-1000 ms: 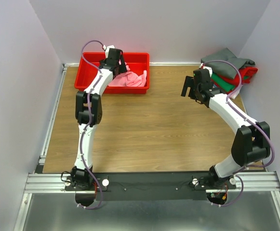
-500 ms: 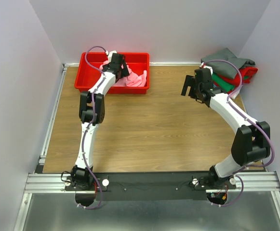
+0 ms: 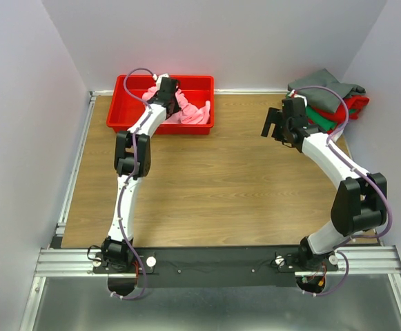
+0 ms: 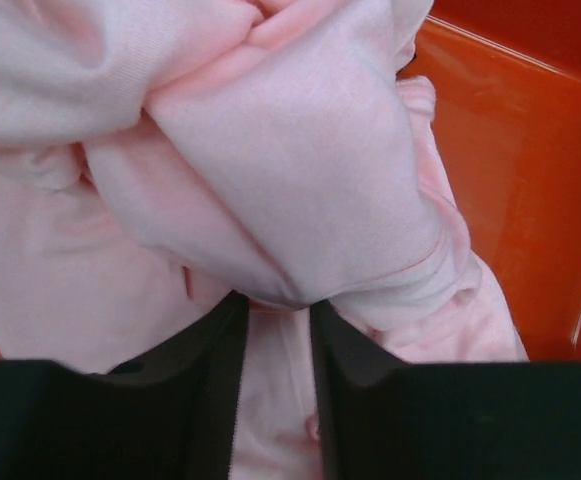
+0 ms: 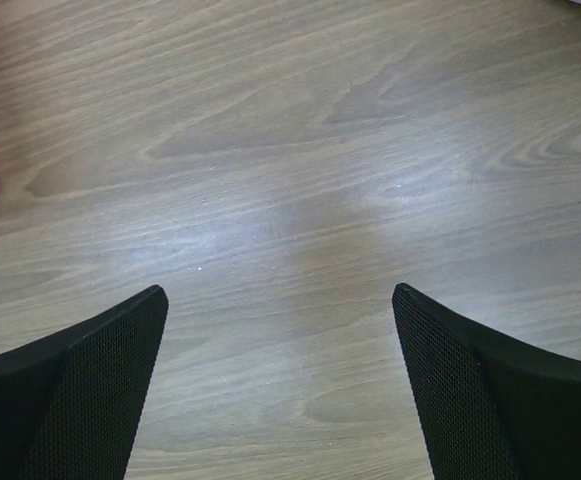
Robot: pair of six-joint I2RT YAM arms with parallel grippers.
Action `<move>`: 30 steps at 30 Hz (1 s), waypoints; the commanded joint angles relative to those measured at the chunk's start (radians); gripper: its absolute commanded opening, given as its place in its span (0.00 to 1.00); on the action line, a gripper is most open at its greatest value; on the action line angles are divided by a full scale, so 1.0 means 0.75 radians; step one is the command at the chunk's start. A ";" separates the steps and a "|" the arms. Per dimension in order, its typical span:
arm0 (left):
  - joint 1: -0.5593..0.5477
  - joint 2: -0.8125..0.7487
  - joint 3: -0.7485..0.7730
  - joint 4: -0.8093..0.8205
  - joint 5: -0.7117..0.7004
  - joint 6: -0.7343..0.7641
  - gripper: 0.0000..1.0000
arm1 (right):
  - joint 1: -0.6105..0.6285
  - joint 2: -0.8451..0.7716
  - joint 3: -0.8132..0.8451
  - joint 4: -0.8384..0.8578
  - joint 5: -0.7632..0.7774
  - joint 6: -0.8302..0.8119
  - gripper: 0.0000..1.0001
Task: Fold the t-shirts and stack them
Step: Grab the tshirt from the pile, then move the tshirt to the center of the board
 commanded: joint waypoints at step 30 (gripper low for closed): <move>-0.005 -1.211 -0.476 0.330 0.388 0.371 0.00 | -0.031 -0.156 -0.014 0.027 -0.153 0.069 1.00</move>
